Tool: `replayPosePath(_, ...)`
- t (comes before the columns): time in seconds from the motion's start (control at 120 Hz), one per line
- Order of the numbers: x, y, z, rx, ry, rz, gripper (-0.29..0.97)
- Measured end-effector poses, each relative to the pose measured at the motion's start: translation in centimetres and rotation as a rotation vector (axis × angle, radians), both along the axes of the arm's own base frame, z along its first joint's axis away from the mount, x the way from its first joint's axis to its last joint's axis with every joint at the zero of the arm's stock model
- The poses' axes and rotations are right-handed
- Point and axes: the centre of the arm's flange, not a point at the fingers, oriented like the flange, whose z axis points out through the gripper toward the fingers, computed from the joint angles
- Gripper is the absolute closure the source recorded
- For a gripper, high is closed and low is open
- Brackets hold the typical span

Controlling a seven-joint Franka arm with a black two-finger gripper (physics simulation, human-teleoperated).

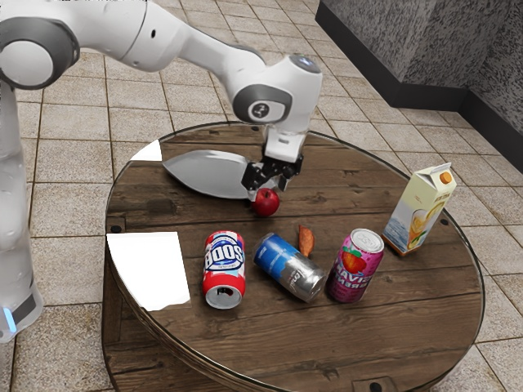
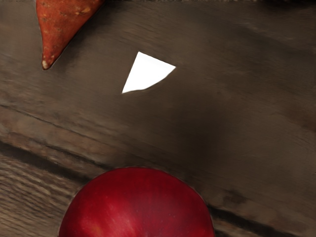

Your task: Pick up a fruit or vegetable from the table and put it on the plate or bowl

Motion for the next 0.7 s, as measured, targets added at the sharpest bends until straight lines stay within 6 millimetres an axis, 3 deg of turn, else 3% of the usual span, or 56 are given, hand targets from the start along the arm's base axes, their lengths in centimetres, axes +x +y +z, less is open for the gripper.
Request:
replayPosePath(0.35,0.7,-0.7,-1.6,-0.003,0.012,-0.037,0.00)
replayPosePath(0.7,0.9,1.5,-2.5,-0.006,0.022,-0.010,0.00)
